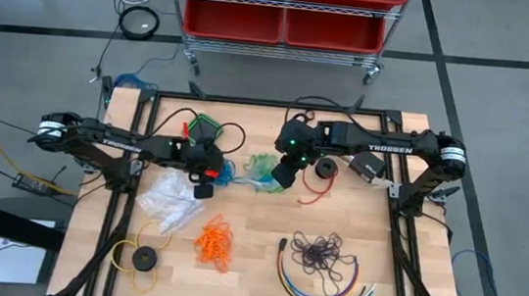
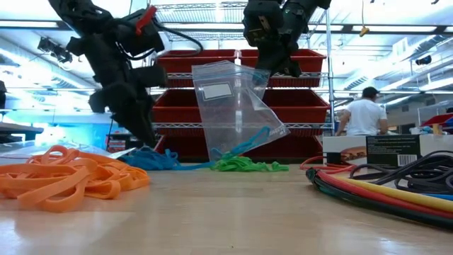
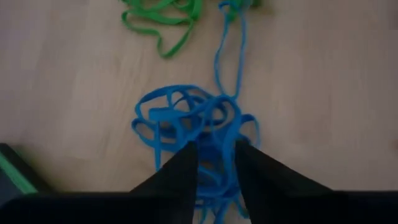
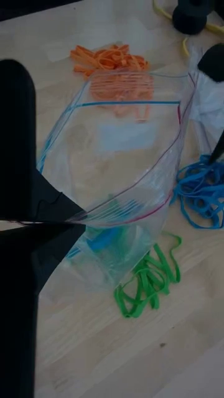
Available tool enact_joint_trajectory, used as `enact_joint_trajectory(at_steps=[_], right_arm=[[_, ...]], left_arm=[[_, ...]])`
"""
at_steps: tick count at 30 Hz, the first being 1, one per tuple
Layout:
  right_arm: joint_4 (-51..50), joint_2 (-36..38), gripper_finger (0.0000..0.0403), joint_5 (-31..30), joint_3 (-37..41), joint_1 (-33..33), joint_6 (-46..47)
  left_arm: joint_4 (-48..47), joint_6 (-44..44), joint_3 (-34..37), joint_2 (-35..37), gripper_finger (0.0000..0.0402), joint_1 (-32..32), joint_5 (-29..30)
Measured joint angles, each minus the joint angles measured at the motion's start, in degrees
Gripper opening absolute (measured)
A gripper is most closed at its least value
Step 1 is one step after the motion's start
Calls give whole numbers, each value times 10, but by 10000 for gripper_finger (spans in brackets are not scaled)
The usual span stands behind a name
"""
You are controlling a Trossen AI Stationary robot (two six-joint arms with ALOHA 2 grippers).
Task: Sort rubber bands
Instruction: Put the blue rubber band into the transparent zip bag
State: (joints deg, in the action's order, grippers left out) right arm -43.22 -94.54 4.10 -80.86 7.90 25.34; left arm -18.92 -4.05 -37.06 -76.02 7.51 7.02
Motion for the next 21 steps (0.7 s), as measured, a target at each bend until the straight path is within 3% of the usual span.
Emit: enact_joint_trajectory(at_steps=[9, 15, 21], right_arm=[[1, 0, 0, 0, 0, 0, 0], [1, 0, 0, 0, 0, 0, -1], [1, 0, 0, 0, 0, 0, -1]], left_arm=[[12, -5, 0, -64, 114, 0, 52], [-6, -23, -14, -70, 15, 2, 59], [-98, -30, -102, -47, 6, 0, 90]])
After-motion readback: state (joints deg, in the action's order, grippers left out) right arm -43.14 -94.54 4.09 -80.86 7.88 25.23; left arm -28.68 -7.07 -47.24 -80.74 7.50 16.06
